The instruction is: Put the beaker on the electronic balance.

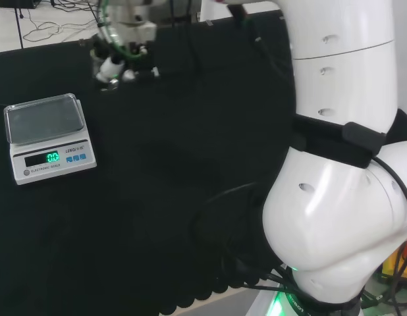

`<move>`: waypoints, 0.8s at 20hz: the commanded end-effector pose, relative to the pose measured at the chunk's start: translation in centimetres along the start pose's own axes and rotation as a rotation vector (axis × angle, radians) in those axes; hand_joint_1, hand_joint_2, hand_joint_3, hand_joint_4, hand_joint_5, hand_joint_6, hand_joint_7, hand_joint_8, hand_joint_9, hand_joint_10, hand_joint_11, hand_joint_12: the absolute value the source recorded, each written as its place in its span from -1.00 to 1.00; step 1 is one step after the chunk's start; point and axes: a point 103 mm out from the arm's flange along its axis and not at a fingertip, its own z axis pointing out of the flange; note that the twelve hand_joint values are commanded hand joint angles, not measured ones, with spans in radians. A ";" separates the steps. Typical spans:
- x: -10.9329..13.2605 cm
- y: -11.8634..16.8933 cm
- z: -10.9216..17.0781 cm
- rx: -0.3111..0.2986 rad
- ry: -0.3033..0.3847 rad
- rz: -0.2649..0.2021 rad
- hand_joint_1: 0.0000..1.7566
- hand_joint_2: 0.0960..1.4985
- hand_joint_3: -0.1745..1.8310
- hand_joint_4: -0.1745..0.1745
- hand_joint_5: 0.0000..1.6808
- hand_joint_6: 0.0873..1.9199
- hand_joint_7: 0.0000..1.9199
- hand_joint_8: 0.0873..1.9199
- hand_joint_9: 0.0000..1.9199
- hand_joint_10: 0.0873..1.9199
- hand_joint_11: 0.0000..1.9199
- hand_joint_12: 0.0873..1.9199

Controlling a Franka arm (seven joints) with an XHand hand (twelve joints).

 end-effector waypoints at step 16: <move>11.5 1.6 6.0 0.129 0.027 -0.186 0.55 -0.04 0.04 -0.52 -0.09 0.55 -0.23 0.65 0.09 0.35 0.15 0.06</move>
